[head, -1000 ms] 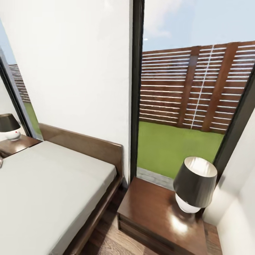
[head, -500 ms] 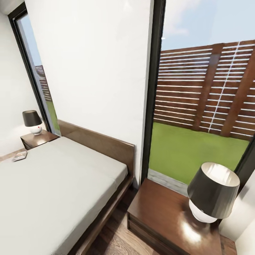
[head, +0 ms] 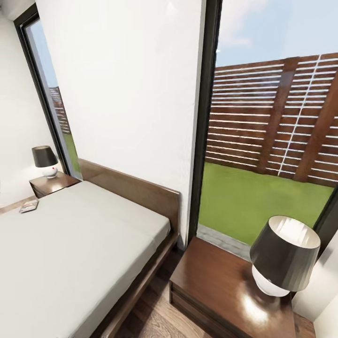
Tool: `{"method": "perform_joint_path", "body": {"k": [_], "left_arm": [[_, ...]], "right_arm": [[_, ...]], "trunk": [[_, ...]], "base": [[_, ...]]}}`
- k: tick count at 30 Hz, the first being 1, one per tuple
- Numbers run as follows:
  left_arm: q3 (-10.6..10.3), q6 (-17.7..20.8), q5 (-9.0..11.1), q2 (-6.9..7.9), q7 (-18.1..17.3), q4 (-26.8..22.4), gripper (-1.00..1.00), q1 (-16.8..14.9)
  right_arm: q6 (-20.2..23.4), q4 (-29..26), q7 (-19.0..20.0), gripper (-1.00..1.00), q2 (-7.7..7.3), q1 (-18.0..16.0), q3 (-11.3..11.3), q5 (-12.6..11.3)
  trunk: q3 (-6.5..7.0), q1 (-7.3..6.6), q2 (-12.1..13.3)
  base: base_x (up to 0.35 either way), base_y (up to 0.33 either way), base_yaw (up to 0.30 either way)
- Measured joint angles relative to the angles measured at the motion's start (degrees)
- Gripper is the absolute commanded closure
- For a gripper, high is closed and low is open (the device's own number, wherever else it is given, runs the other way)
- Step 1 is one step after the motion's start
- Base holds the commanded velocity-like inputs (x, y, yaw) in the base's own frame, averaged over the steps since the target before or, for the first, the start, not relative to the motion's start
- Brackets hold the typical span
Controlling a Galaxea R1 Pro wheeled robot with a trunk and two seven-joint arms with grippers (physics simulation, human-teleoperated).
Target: In the bedroom, move the book from the bed onto either nightstand, and place the two sandals side by side next to the bed.
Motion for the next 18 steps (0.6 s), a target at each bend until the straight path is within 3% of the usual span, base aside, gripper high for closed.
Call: {"method": "perform_joint_path", "body": {"k": [18], "left_arm": [[-0.04, 0.0, -0.01, -0.07, 0.0, -0.01, 1.0, 0.15]], "right_arm": [[0.02, 0.08, 0.0, 1.0, 0.06, 0.0, 0.0, 0.0]], "trunk": [[0.0, 0.0, 0.0]], "base": [[0.0, 0.0, 0.237]]}}
